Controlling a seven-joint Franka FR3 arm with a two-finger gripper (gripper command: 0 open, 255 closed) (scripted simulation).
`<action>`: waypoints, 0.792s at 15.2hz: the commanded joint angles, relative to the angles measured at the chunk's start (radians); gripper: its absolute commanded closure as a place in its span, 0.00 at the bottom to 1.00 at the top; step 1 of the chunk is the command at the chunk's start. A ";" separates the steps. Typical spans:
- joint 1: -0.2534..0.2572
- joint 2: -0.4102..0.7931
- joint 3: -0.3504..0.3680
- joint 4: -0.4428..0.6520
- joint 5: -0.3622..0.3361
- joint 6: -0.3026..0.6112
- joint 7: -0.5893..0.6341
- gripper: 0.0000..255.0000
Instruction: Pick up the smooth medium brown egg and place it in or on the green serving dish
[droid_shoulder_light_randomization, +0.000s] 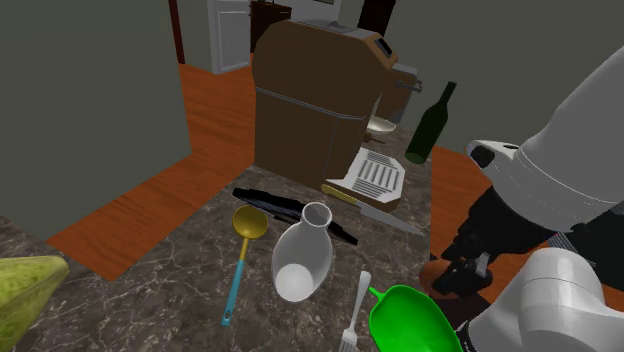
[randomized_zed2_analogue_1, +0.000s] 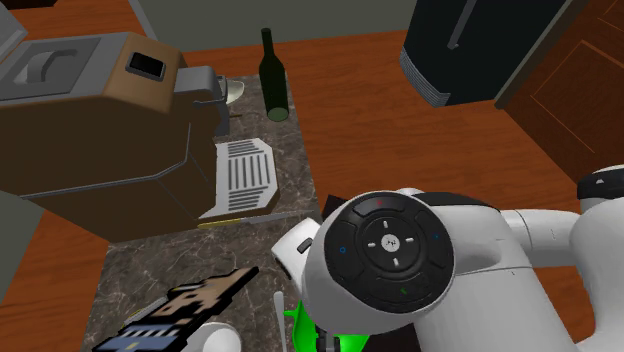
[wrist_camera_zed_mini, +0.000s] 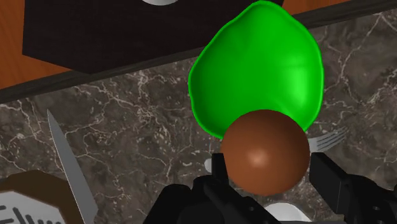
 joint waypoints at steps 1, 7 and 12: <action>0.016 -0.015 0.032 -0.004 0.033 -0.006 0.032 1.00; 0.035 -0.046 0.065 -0.092 0.066 0.050 0.032 1.00; 0.054 -0.067 0.097 -0.163 0.098 0.098 0.032 1.00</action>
